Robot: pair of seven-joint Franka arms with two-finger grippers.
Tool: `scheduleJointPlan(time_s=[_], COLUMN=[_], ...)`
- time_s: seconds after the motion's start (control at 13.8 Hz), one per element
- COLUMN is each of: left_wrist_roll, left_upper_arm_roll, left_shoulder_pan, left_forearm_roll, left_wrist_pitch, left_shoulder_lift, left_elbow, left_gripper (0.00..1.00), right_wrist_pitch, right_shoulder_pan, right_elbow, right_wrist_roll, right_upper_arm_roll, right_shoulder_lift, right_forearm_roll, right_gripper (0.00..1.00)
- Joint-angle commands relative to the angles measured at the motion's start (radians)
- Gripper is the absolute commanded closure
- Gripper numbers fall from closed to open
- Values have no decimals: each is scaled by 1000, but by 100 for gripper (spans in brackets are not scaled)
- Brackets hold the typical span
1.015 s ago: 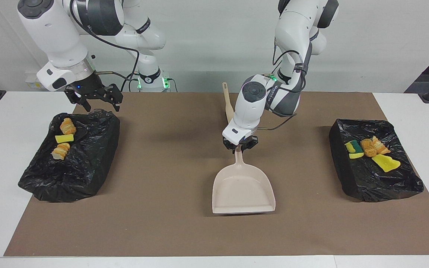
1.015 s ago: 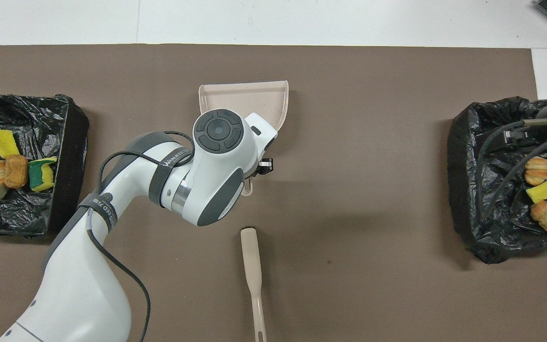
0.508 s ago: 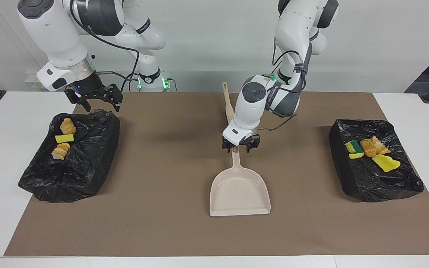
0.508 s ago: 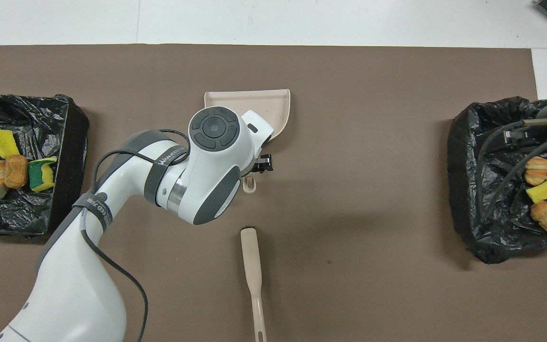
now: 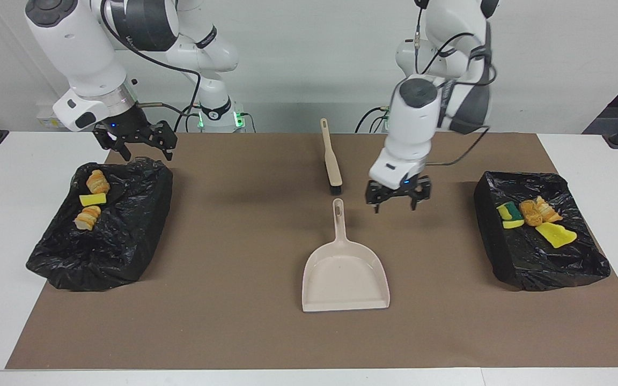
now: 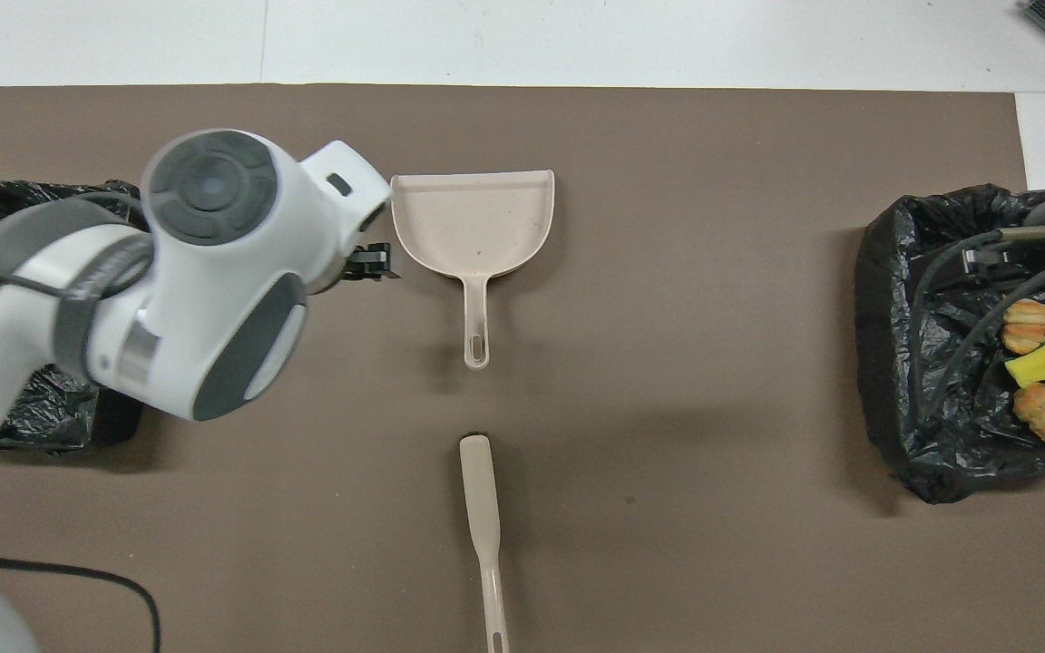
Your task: Sweep and dump trash in bin
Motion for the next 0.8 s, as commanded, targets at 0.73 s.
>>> scheduleJointPlan(time_s=[0.73], left_wrist_roll=[514], left_upper_arm_roll=[16], left_shoulder_pan=[340], left_forearm_roll=[-45], left_wrist_pitch=[-284], left_shoulder_lift=[-151], left_elbow=[240], left_gripper=[0], right_wrist_pitch=[5], right_shoulder_pan=[-12], right_elbow=[-24], right_wrist_roll=[4], right_upper_arm_roll=[5], right_shoulder_lift=[-22], right_forearm_roll=[22], right_gripper=[0])
